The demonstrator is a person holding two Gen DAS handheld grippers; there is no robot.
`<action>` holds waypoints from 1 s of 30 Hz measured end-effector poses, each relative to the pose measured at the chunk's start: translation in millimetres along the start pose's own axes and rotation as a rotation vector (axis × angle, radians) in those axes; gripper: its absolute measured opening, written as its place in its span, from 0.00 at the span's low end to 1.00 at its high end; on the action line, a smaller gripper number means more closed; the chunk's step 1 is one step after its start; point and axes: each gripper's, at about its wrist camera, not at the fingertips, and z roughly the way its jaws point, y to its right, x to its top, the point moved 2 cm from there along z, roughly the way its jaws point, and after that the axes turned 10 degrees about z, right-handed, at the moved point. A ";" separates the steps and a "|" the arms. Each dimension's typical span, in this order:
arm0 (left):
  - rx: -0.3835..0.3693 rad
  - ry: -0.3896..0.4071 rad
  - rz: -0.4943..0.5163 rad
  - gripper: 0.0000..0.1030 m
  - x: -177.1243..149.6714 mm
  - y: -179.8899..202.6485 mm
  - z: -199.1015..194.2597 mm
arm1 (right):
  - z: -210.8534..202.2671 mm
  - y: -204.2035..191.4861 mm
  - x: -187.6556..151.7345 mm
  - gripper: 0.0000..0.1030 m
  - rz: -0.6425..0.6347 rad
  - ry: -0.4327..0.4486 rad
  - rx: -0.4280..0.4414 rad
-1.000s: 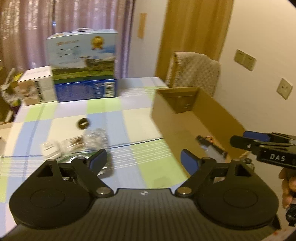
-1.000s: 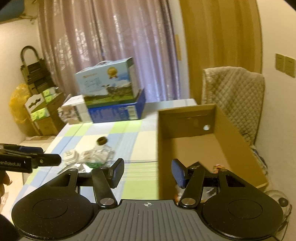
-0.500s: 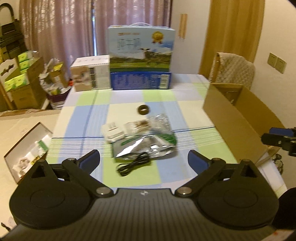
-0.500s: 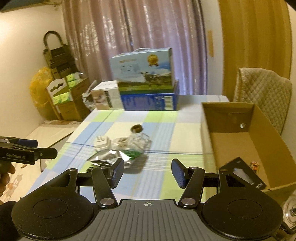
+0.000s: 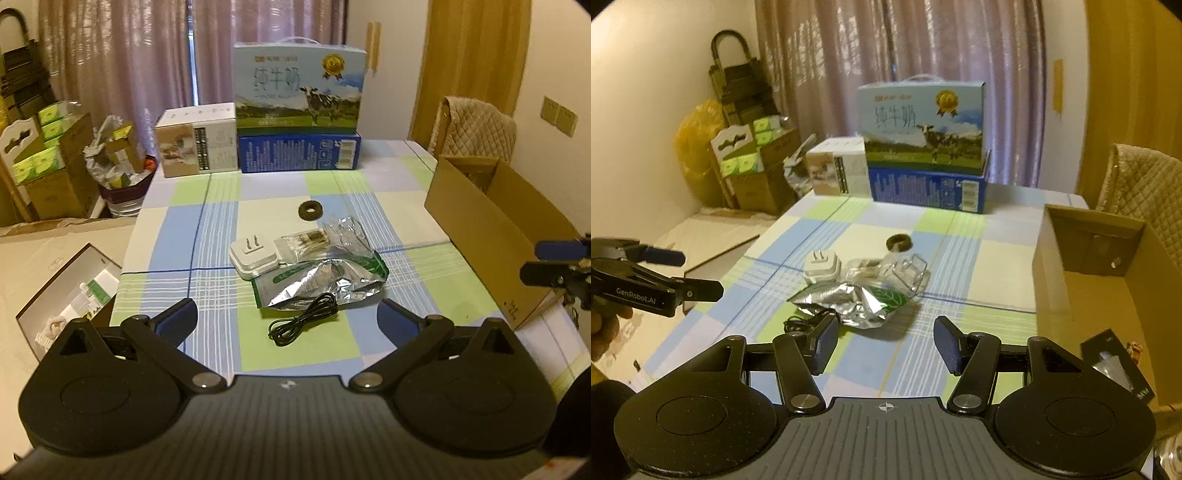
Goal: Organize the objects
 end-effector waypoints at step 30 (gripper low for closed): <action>-0.347 -0.189 0.496 0.39 -23.2 14.8 177.6 | 211.4 -7.1 12.0 0.53 -0.611 -0.307 0.207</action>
